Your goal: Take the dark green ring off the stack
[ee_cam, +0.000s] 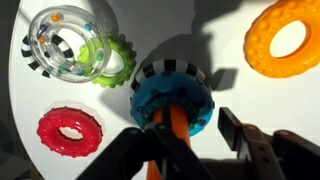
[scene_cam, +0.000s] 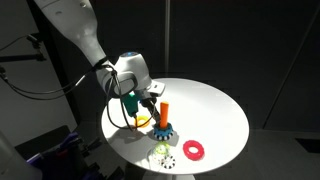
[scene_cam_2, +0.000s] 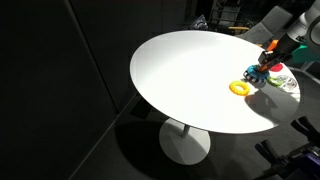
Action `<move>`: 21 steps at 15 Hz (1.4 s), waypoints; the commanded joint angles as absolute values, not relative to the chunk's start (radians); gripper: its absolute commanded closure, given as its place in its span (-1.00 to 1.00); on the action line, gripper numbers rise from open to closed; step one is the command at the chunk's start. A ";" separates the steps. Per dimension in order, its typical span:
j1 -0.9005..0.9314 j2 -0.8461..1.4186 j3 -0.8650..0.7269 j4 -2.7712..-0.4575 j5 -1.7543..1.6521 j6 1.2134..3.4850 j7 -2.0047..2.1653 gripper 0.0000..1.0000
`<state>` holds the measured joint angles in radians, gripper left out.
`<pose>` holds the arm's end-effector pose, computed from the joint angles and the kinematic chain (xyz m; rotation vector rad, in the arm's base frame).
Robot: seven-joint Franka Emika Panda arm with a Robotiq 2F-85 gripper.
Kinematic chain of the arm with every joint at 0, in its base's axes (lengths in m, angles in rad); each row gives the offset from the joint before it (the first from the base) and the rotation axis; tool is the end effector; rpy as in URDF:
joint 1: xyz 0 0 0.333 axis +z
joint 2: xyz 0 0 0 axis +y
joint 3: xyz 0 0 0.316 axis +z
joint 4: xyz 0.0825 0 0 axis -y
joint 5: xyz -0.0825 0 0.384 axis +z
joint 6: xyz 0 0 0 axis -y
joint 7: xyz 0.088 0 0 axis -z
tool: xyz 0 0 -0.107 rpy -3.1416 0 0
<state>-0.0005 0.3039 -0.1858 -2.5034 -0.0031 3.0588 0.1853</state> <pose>0.4807 -0.0940 0.1950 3.0141 -0.5377 0.3949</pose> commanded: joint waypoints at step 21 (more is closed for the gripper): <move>-0.021 0.366 -0.193 -2.453 0.021 3.061 0.169 -1.00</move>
